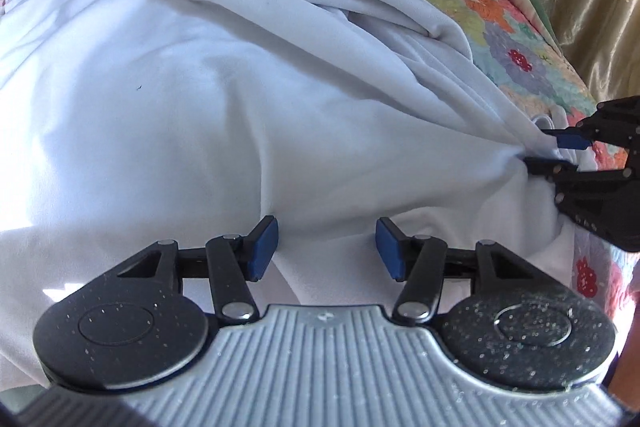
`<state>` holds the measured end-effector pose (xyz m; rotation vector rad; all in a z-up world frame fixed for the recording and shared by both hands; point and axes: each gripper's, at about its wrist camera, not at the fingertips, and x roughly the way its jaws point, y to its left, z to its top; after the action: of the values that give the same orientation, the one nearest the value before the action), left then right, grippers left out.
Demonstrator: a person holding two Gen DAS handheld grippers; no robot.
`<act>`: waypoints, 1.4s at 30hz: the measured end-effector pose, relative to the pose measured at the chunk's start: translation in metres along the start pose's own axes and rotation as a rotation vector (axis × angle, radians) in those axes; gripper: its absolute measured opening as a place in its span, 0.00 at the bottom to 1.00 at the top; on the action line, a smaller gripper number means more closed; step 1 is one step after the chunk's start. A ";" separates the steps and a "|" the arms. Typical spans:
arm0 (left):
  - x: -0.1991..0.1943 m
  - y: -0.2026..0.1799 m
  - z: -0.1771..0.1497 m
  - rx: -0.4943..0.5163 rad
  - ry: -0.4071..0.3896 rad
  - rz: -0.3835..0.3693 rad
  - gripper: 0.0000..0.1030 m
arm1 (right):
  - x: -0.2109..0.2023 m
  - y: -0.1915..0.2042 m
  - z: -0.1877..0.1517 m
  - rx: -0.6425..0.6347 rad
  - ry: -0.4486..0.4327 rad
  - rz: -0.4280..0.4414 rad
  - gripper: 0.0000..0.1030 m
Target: Fold clothes
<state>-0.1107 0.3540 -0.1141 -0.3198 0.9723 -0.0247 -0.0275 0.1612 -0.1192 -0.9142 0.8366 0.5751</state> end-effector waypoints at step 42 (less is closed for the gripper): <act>-0.015 -0.018 0.133 0.054 -0.399 0.001 0.71 | 0.029 -0.198 0.140 0.670 -0.681 0.693 0.08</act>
<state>-0.0087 0.3736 -0.0279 -0.2615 0.5747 0.0135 0.1875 0.1851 -0.0057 0.2260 0.6275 1.0404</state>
